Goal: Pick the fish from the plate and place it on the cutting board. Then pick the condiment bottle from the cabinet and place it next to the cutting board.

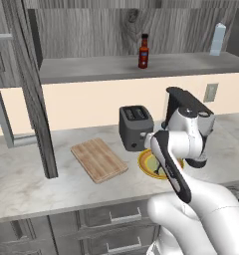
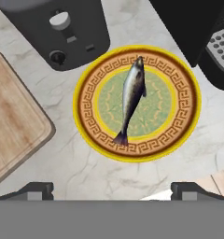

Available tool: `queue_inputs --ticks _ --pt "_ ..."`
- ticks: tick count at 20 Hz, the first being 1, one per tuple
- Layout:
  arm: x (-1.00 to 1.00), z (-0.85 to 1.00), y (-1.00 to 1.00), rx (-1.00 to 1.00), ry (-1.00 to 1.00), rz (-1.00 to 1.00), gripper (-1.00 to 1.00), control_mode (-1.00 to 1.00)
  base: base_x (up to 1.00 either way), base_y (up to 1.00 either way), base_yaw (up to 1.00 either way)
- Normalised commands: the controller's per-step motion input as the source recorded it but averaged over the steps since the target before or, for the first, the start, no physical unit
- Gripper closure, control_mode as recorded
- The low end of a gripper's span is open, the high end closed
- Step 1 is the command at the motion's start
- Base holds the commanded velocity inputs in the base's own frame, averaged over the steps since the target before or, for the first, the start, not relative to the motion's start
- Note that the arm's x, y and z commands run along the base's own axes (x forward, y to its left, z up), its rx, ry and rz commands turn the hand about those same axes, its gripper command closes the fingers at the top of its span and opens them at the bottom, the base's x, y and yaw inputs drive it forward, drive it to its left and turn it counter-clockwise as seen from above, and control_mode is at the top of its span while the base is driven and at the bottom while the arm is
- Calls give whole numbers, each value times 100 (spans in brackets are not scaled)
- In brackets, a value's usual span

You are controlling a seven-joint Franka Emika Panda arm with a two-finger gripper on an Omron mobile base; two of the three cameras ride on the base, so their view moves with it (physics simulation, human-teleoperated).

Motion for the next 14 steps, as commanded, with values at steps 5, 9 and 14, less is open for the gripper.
queue_inputs --ticks 5,9,14 --pt "0 -20 -1 0 -9 -4 -100 -100 0 0 0" --pt "0 -26 -2 0 -11 -5 -100 -100 0 0 0" --pt "1 -23 -6 0 -9 -6 -100 -100 0 0 0"
